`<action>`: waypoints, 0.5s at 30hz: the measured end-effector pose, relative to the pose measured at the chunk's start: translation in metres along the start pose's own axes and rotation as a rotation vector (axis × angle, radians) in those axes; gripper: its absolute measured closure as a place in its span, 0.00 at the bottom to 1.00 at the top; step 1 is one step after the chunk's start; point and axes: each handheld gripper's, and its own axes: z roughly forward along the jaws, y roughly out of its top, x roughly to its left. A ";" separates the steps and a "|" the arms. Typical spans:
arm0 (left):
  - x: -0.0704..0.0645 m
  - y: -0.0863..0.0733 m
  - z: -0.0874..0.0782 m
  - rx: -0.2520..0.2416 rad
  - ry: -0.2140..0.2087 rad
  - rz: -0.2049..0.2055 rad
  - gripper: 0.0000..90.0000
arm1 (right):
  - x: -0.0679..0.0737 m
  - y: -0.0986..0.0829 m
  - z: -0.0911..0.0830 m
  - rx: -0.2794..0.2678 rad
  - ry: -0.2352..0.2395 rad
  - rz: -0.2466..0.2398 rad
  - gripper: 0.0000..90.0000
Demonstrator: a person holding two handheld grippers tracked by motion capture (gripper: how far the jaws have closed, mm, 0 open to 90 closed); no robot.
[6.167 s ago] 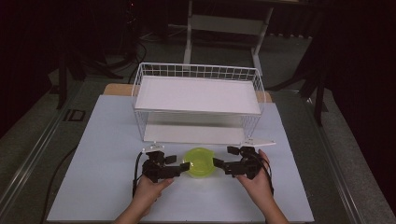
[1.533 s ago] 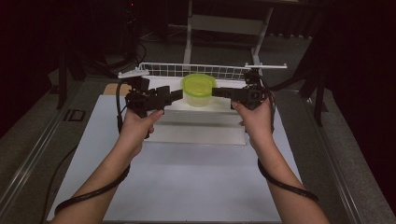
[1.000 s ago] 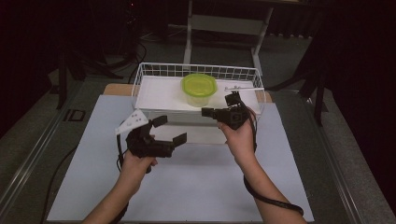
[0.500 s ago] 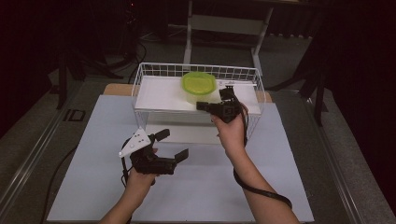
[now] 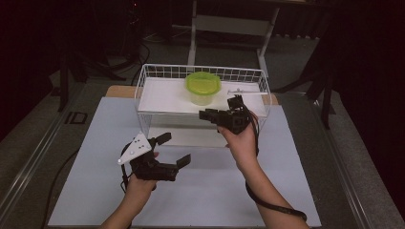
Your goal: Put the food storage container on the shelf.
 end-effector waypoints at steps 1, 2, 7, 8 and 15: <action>-0.001 0.000 -0.001 -0.001 -0.004 0.007 0.02 | 0.002 -0.004 -0.003 -0.008 0.012 -0.014 0.57; -0.002 0.001 -0.002 0.002 -0.008 0.010 0.02 | 0.004 -0.007 -0.006 -0.016 0.018 -0.035 0.51; -0.002 -0.001 -0.004 0.009 -0.018 0.020 0.02 | 0.009 -0.022 -0.016 -0.067 0.034 -0.125 0.27; -0.001 -0.002 -0.005 0.016 -0.020 0.020 0.02 | 0.009 -0.028 -0.018 -0.074 0.034 -0.158 0.21; 0.001 -0.013 -0.004 0.049 -0.039 0.025 0.02 | 0.004 -0.056 -0.020 -0.076 0.034 -0.210 0.19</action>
